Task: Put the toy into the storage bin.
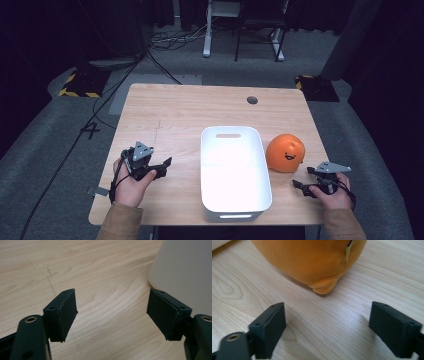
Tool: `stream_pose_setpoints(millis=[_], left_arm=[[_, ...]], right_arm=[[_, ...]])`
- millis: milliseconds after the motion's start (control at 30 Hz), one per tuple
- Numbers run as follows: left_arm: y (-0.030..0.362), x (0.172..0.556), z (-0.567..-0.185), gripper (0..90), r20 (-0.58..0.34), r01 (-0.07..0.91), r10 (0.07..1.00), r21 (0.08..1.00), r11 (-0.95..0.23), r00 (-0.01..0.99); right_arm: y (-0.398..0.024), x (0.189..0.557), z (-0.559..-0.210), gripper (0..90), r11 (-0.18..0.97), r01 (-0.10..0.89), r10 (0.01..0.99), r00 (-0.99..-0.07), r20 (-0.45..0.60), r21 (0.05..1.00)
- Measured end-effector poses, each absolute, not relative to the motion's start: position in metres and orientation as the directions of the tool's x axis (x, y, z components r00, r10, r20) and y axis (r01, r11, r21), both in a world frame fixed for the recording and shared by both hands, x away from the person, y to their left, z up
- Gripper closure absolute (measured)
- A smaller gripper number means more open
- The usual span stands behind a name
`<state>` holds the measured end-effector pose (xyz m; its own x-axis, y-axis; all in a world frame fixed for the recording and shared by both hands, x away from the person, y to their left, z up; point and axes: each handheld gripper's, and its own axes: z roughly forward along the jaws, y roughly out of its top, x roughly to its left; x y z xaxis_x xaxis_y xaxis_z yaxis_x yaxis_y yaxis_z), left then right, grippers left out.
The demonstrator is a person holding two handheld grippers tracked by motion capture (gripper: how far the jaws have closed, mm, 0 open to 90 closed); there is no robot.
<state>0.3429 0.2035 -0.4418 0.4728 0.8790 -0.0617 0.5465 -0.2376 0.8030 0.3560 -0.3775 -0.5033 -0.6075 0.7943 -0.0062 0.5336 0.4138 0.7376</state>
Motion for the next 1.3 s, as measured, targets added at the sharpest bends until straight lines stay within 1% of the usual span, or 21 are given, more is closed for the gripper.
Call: stream_pose_setpoints(millis=[167, 200, 233, 333, 467, 567, 633, 733, 900, 1000, 1067, 1200, 1300], left_arm=[[0.205, 0.350, -0.458, 24.4, -0.068, 0.599, 0.884, 0.759, -0.256, 0.463], [0.205, 0.350, -0.458, 24.1, -0.068, 0.599, 0.884, 0.759, -0.256, 0.463], [0.206, 0.351, -0.460, 24.0, -0.063, 0.607, 0.884, 0.749, -0.265, 0.464], [0.209, 0.355, -0.471, 23.9, -0.035, 0.634, 0.890, 0.714, -0.296, 0.455], [0.210, 0.359, -0.484, 23.7, -0.033, 0.658, 0.888, 0.684, -0.315, 0.459], [0.210, 0.361, -0.491, 23.8, -0.015, 0.661, 0.884, 0.670, -0.338, 0.467], [0.212, 0.363, -0.494, 24.2, 0.010, 0.664, 0.881, 0.654, -0.364, 0.473], [0.216, 0.364, -0.499, 22.7, -0.026, 0.659, 0.883, 0.676, -0.330, 0.468], [0.220, 0.367, -0.502, 19.5, -0.029, 0.636, 0.863, 0.689, -0.347, 0.504], [0.222, 0.370, -0.502, 19.0, -0.029, 0.629, 0.848, 0.685, -0.368, 0.528], [0.224, 0.370, -0.502, 19.0, -0.031, 0.622, 0.840, 0.688, -0.375, 0.542], [0.224, 0.370, -0.502, 18.9, -0.026, 0.618, 0.838, 0.687, -0.381, 0.545], [0.224, 0.370, -0.502, 18.9, -0.027, 0.619, 0.838, 0.687, -0.380, 0.545]], right_arm=[[-0.381, 0.355, -0.503, 21.5, 0.420, 0.515, 0.781, -0.624, -0.009, 0.747], [-0.381, 0.355, -0.503, 21.5, 0.420, 0.515, 0.781, -0.624, -0.009, 0.747], [-0.381, 0.354, -0.503, 24.0, 0.414, 0.519, 0.782, -0.624, 0.000, 0.748], [-0.382, 0.353, -0.502, 27.9, 0.414, 0.514, 0.782, -0.623, -0.006, 0.751], [-0.382, 0.349, -0.498, 41.6, 0.418, 0.533, 0.786, -0.618, 0.000, 0.736], [-0.382, 0.347, -0.492, 45.4, 0.446, 0.564, 0.784, -0.621, 0.000, 0.695], [-0.382, 0.346, -0.489, 46.2, 0.448, 0.564, 0.782, -0.623, 0.002, 0.694], [-0.383, 0.344, -0.486, 46.8, 0.460, 0.559, 0.776, -0.631, -0.006, 0.690], [-0.382, 0.342, -0.482, 46.6, 0.461, 0.551, 0.769, -0.639, -0.003, 0.696], [-0.382, 0.342, -0.481, 43.0, 0.461, 0.539, 0.763, -0.646, -0.004, 0.705], [-0.382, 0.343, -0.482, 38.0, 0.453, 0.554, 0.766, -0.642, 0.012, 0.698], [-0.383, 0.342, -0.482, 36.0, 0.428, 0.573, 0.786, -0.617, 0.025, 0.699], [-0.384, 0.340, -0.478, 33.9, 0.418, 0.566, 0.792, -0.610, 0.020, 0.710]])
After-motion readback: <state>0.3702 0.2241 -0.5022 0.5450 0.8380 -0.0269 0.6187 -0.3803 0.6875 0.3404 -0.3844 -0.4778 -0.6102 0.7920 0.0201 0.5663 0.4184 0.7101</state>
